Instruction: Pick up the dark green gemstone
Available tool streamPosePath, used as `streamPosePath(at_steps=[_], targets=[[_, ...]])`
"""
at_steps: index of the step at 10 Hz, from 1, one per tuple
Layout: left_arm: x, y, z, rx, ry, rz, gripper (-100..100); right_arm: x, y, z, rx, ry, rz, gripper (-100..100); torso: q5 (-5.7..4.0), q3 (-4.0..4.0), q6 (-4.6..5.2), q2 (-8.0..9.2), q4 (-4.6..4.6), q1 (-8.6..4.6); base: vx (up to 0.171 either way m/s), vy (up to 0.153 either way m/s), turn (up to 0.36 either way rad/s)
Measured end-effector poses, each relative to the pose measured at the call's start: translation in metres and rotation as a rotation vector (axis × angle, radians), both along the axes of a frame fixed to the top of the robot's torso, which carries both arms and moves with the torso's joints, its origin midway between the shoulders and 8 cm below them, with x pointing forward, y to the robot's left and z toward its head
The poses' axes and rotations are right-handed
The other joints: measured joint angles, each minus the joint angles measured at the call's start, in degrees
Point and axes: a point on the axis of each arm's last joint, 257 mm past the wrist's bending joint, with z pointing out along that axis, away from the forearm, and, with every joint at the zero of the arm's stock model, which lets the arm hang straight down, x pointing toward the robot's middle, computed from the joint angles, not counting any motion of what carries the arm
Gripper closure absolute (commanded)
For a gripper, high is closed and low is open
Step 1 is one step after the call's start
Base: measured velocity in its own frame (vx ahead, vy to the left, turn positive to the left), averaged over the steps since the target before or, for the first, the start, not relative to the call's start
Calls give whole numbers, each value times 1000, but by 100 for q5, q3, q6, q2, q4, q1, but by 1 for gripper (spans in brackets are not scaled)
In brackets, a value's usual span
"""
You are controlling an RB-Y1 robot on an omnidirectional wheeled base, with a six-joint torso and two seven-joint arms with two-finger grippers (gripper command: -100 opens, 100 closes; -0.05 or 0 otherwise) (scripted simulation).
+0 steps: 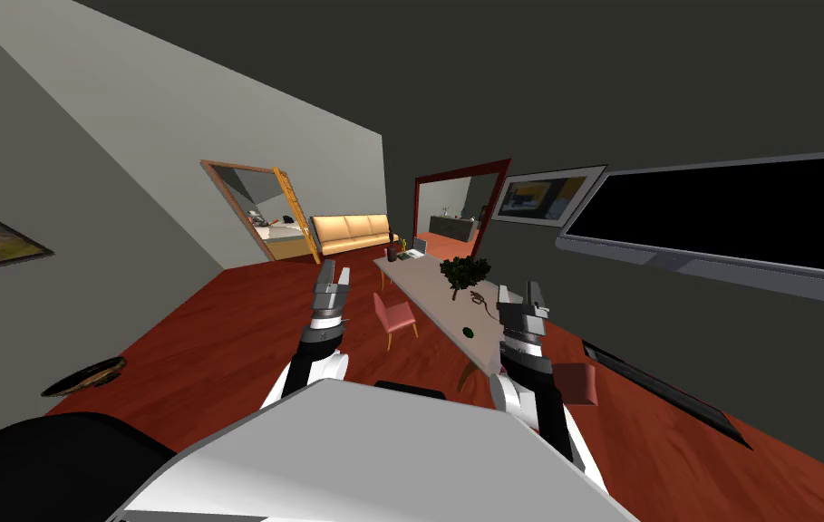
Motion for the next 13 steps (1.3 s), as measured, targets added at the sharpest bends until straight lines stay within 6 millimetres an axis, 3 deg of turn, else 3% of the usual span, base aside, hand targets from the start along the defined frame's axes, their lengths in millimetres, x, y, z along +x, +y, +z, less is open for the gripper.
streamPosePath(at_steps=[4,8,13], targets=[[0,0,0,0,0,0,0,31,25,-29,-126,112,38,-100,-1,-10,-2,-18,-4,-3,38,-5,136],[0,0,0,0,0,0,0,72,52,-84,-271,280,58,-100,-2,-15,-2,-25,-6,-6,48,-14,156],[0,0,0,0,0,0,0,100,76,-140,-423,448,55,-100,-1,-9,0,-15,-3,-3,30,-15,135]])
